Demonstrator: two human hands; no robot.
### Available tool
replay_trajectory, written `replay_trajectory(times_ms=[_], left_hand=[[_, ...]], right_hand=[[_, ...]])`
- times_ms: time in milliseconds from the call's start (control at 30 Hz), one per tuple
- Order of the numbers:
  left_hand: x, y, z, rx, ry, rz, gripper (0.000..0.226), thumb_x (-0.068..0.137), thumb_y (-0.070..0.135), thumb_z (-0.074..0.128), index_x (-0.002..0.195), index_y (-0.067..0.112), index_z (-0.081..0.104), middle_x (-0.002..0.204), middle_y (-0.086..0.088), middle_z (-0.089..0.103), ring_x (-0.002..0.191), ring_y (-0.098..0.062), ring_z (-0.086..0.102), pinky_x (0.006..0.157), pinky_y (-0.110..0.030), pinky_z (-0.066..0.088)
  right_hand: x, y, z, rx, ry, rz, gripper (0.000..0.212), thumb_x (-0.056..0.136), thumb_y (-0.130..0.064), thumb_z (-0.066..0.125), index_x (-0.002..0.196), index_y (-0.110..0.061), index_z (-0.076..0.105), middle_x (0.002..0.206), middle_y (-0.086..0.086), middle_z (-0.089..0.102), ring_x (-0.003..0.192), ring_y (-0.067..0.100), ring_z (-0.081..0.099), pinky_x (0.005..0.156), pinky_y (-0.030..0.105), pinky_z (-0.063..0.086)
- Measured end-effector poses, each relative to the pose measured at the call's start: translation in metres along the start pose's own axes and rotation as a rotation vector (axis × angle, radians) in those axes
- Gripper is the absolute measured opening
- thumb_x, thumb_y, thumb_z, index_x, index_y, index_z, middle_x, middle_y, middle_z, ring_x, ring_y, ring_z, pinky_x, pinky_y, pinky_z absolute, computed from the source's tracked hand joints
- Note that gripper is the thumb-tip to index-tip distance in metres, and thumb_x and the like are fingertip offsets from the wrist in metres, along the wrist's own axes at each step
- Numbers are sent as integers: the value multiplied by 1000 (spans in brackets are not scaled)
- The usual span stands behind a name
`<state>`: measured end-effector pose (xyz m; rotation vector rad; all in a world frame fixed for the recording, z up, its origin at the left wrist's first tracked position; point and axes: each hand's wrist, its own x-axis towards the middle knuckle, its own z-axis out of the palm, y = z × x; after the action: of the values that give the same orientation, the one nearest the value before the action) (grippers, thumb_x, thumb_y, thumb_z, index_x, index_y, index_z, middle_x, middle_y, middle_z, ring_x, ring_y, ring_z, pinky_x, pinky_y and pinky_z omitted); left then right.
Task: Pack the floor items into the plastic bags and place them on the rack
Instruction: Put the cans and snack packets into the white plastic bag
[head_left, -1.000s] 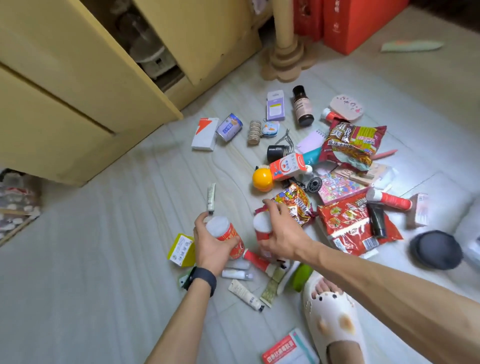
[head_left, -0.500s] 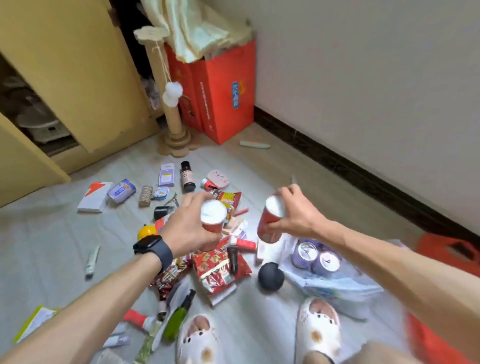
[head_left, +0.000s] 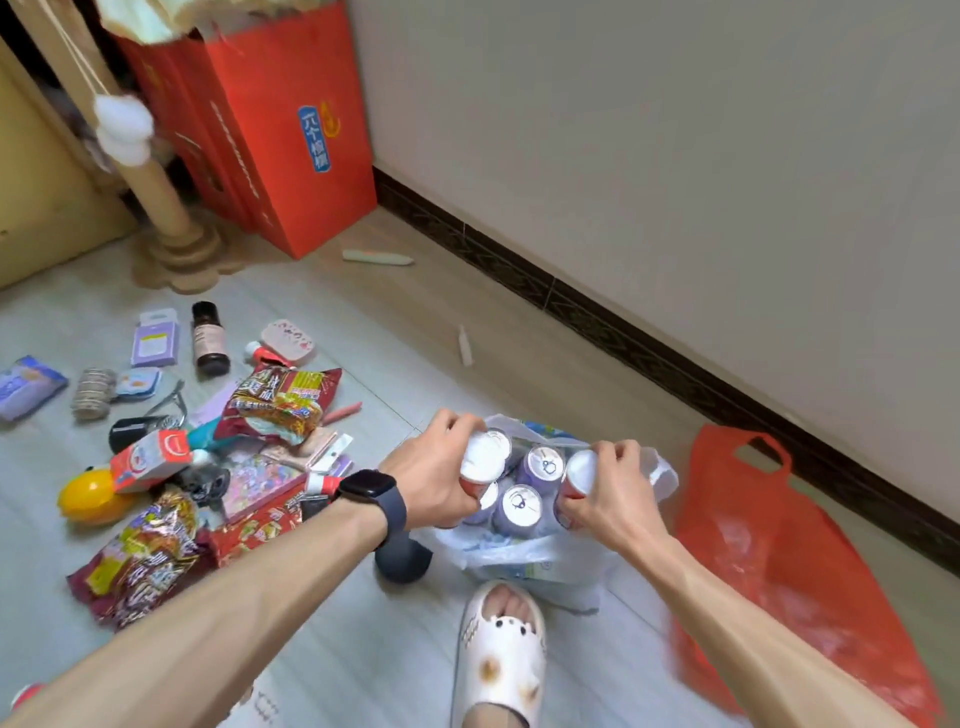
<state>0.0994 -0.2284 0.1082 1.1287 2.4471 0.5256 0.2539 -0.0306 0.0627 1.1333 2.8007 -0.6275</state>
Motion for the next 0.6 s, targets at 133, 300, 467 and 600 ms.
replay_trajectory(times_ms=[133, 300, 467, 600], left_hand=[[17, 14, 25, -171, 21, -97, 71, 63, 38, 74, 125, 34, 40, 116, 4, 42, 94, -27, 60, 76, -31, 48], [35, 46, 56, -440, 96, -219, 80, 58, 40, 85, 125, 31, 42, 115, 6, 41, 103, -16, 52, 84, -24, 42], [54, 76, 97, -436, 121, -131, 76, 61, 36, 80, 124, 30, 38, 121, 4, 40, 105, -25, 54, 80, -33, 48], [63, 88, 128, -350, 103, -41, 77, 66, 35, 81, 128, 24, 38, 124, 0, 38, 100, -33, 58, 69, -34, 42]], right_hand=[[17, 9, 25, -31, -61, 71, 56, 68, -25, 77, 113, -6, 49, 115, 9, 37, 84, 35, 60, 65, 31, 41], [26, 42, 40, 53, -128, 134, 72, 71, -39, 82, 123, -4, 46, 122, 14, 41, 99, 38, 59, 83, 40, 49], [29, 67, 38, 31, -27, 89, 63, 81, -37, 77, 127, -5, 47, 128, 17, 40, 100, 43, 59, 76, 42, 49], [27, 81, 32, 25, -95, 42, 74, 78, -37, 80, 137, -11, 43, 139, 13, 40, 112, 36, 56, 79, 37, 46]])
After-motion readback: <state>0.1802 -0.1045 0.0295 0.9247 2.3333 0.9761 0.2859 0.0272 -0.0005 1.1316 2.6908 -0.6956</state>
